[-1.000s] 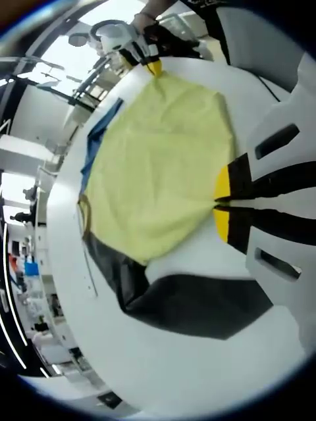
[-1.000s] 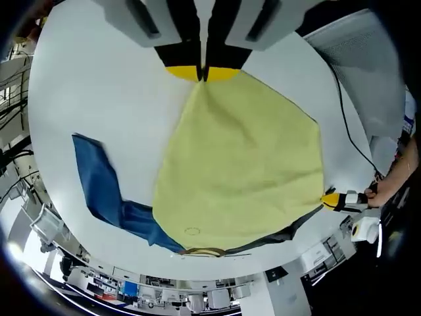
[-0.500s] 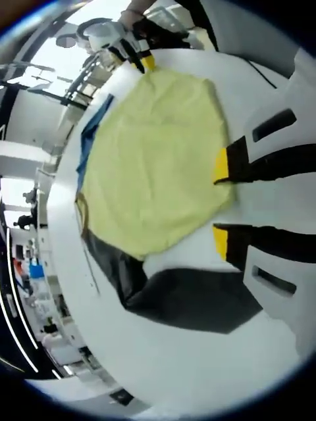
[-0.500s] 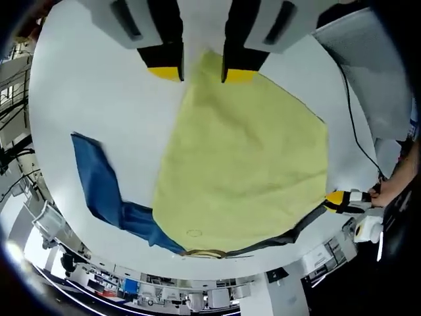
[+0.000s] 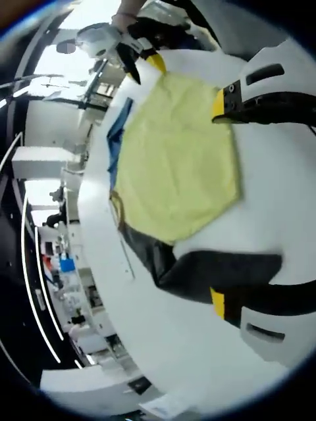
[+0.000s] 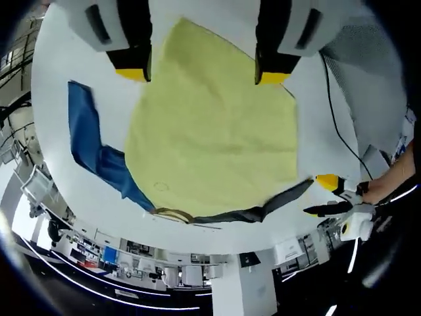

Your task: Fold the garment on the visible template until the final outline fits inside the template.

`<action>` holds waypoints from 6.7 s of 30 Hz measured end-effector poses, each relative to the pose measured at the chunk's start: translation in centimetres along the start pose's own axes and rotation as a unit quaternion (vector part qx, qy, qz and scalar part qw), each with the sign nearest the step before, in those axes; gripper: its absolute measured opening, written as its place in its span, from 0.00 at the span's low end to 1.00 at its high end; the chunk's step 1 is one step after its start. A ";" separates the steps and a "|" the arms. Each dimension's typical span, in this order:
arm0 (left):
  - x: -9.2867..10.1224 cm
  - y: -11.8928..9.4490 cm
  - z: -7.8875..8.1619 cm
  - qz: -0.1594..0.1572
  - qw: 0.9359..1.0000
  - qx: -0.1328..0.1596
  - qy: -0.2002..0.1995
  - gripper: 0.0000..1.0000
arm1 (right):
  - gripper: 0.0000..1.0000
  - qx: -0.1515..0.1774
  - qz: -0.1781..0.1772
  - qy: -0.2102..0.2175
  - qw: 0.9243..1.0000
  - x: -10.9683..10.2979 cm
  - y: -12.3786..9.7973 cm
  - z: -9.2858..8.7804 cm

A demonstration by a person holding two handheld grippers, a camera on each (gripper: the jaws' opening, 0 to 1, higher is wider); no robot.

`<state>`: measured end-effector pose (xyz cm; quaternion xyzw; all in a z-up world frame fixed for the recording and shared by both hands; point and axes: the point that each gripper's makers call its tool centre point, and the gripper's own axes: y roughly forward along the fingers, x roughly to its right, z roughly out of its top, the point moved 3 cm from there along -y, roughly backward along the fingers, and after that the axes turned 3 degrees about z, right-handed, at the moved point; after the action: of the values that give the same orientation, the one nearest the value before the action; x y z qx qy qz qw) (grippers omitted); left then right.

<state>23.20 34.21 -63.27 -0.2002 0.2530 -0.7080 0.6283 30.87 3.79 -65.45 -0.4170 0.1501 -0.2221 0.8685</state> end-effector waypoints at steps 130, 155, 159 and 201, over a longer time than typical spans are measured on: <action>5.3 0.9 -1.8 -0.083 0.996 0.012 -0.010 0.75 | 0.00 0.024 0.079 -0.047 0.995 -1.9 12.9 9.0; 5.7 4.7 3.1 -0.092 0.995 0.026 -0.009 0.58 | 0.62 0.042 0.042 0.065 0.996 1.7 6.2 5.3; 5.5 5.8 3.4 -0.094 0.995 0.026 -0.027 0.52 | 0.62 0.036 0.023 0.076 0.996 2.6 5.1 3.3; 6.3 12.8 1.3 -0.057 0.987 -0.101 -0.109 0.13 | 0.25 -0.020 -0.073 0.168 0.983 4.5 -0.3 -7.8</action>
<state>33.28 26.73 -70.24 -0.3528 0.2417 -0.6870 0.5875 31.20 -3.84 -70.25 -0.4008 0.2673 -0.3482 0.8041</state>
